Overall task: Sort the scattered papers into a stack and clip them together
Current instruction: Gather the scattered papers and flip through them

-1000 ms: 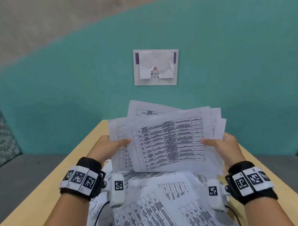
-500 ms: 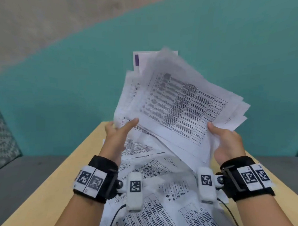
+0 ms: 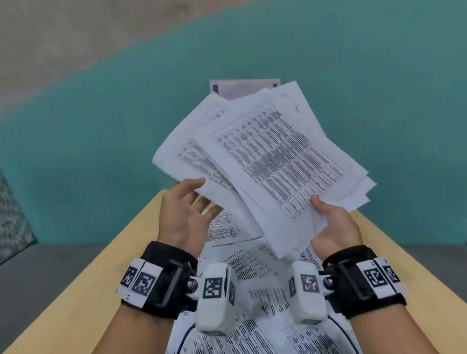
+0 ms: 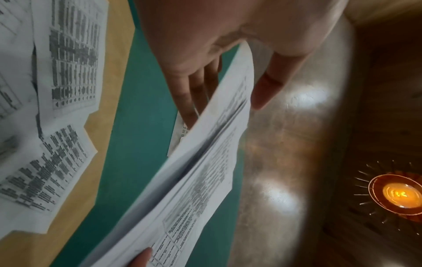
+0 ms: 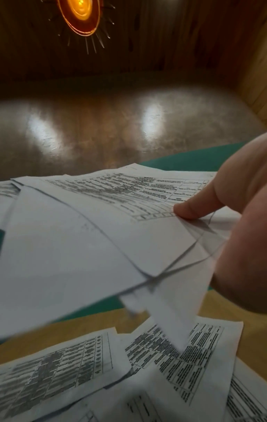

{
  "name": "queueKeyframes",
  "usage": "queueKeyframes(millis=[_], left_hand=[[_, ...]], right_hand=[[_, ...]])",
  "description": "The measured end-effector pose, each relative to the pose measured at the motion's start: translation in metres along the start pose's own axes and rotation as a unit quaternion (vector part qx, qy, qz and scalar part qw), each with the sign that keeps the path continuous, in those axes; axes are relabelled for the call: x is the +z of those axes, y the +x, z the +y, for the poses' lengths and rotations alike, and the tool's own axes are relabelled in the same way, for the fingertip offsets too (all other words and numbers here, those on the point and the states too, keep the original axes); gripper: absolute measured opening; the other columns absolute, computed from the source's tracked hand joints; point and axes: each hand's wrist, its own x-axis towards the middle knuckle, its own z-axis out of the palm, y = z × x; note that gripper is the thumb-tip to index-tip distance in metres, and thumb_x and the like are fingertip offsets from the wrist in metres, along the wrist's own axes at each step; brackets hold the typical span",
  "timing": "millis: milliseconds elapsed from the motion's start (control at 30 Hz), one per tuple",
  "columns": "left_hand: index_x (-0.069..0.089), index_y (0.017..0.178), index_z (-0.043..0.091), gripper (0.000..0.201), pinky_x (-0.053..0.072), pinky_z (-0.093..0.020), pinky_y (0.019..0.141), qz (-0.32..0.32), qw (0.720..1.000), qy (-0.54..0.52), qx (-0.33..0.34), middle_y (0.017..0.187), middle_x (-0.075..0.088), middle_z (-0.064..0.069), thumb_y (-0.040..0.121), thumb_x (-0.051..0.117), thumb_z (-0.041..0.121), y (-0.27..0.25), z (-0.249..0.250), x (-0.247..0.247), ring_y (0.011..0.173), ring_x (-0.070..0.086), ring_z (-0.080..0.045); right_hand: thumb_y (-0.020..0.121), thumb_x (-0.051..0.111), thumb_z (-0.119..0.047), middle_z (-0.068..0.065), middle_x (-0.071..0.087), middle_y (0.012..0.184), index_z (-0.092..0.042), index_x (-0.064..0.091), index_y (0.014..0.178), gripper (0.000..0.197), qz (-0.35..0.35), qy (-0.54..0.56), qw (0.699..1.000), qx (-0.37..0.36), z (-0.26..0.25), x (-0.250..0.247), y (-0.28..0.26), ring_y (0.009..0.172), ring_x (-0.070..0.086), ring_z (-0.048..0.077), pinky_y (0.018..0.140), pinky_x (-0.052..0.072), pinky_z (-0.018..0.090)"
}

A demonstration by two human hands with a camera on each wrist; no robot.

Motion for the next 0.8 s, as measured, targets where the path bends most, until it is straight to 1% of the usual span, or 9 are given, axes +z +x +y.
queueKeyframes(millis=[67,100,200,333,467,567,633,733,800], left_hand=[[0.056,0.096,0.010,0.007,0.059,-0.049,0.089,-0.016,1.000,0.020,-0.011,0.095,0.062,-0.009,0.092,0.057,0.005,-0.003,-0.001,0.003,0.091,0.060,-0.028],[0.057,0.093,0.011,0.008,0.060,-0.051,0.090,-0.010,0.999,0.048,-0.006,0.096,0.063,-0.012,0.095,0.056,0.003,-0.004,-0.004,0.005,0.091,0.061,-0.030],[0.063,0.102,0.009,0.005,0.063,-0.046,0.079,0.014,0.990,0.138,0.028,0.103,0.068,-0.014,0.101,0.058,0.007,-0.005,-0.013,0.010,0.092,0.064,-0.030],[0.072,0.099,0.015,0.008,0.063,-0.036,0.068,0.068,0.985,0.146,0.057,0.094,0.078,-0.002,0.099,0.065,0.019,-0.002,-0.013,0.007,0.082,0.070,-0.021],[0.068,0.104,0.021,0.011,0.058,-0.035,0.066,0.125,0.979,0.139,0.077,0.099,0.073,0.001,0.099,0.066,0.031,0.002,-0.007,0.001,0.087,0.065,-0.020],[0.063,0.130,0.023,0.035,0.059,-0.042,0.075,0.115,0.984,0.131,0.033,0.123,0.069,-0.002,0.105,0.049,0.045,0.002,-0.007,0.002,0.100,0.063,-0.023],[0.062,0.135,0.023,0.043,0.059,-0.047,0.085,0.097,0.988,0.119,0.015,0.127,0.071,-0.004,0.107,0.042,0.049,-0.002,-0.006,0.006,0.105,0.067,-0.024],[0.062,0.132,0.025,0.043,0.056,-0.050,0.095,0.083,0.989,0.123,-0.001,0.123,0.075,-0.004,0.105,0.045,0.052,-0.005,-0.006,0.011,0.112,0.070,-0.026],[0.057,0.137,0.021,0.047,0.058,-0.047,0.090,0.089,0.987,0.132,-0.006,0.126,0.073,-0.005,0.101,0.053,0.052,-0.004,-0.006,0.011,0.112,0.071,-0.029]], right_hand=[[0.061,0.093,-0.039,0.010,0.075,0.117,-0.012,0.075,0.113,0.062,0.009,-0.014,1.000,-0.002,-0.005,0.002,-0.011,0.109,0.069,0.037,0.101,0.050,0.054],[0.070,0.087,-0.037,0.010,0.076,0.115,-0.012,0.076,0.111,0.049,0.007,-0.018,1.000,-0.005,-0.005,0.000,-0.011,0.107,0.071,0.036,0.099,0.052,0.053],[0.052,0.096,-0.039,0.008,0.072,0.125,-0.016,0.077,0.112,0.067,0.002,-0.014,1.000,0.003,-0.002,0.005,-0.011,0.116,0.067,0.034,0.104,0.048,0.053],[0.085,0.076,-0.019,0.016,0.074,0.118,-0.003,0.071,0.116,0.035,-0.033,-0.004,0.999,0.019,-0.007,0.020,-0.028,0.107,0.071,0.037,0.103,0.050,0.055],[0.090,0.071,-0.016,0.016,0.075,0.115,-0.005,0.074,0.102,0.016,-0.077,0.015,0.996,0.036,-0.009,0.021,-0.031,0.105,0.072,0.034,0.101,0.052,0.052],[0.080,0.077,-0.016,0.015,0.076,0.114,-0.004,0.074,0.102,0.025,-0.068,0.011,0.997,0.022,-0.007,0.022,-0.031,0.102,0.073,0.033,0.099,0.053,0.052],[0.070,0.081,-0.018,0.015,0.075,0.115,-0.005,0.074,0.108,0.040,-0.064,0.003,0.998,0.016,-0.005,0.023,-0.030,0.104,0.073,0.033,0.099,0.054,0.053],[0.081,0.077,-0.014,0.014,0.076,0.114,-0.005,0.074,0.108,0.029,-0.072,-0.006,0.997,0.018,-0.004,0.025,-0.032,0.105,0.073,0.031,0.099,0.054,0.051],[0.087,0.074,-0.013,0.014,0.076,0.113,-0.004,0.073,0.111,0.026,-0.079,-0.012,0.997,0.024,-0.003,0.028,-0.035,0.105,0.073,0.031,0.099,0.054,0.050]])
